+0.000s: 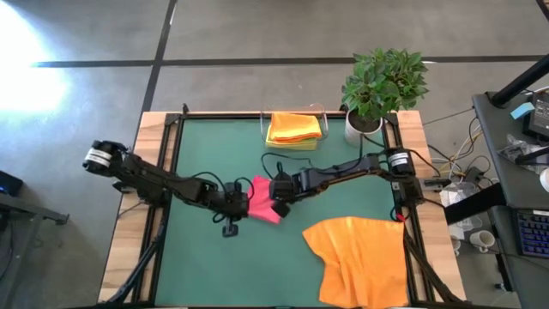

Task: Fold microfiber towels
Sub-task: Put the folded pink towel into the transparent bin

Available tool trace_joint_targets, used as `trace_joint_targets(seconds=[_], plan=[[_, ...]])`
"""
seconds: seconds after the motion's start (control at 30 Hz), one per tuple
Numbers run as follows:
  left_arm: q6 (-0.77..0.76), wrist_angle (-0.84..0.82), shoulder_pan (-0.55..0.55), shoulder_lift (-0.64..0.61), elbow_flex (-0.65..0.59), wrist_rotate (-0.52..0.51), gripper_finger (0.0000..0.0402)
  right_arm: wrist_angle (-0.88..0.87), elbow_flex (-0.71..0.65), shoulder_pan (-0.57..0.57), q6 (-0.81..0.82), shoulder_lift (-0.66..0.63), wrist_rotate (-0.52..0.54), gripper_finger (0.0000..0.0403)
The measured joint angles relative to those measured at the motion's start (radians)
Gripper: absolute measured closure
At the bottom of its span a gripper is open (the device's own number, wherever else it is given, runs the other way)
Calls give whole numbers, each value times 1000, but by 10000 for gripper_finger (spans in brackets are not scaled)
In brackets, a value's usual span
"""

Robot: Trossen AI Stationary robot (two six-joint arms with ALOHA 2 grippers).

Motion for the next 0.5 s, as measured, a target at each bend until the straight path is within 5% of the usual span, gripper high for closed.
trace_joint_targets(seconds=[0.5], plan=[[-4,-248,7,-142,-14,-196,389,248,0,118,-38,-29,-102,394]])
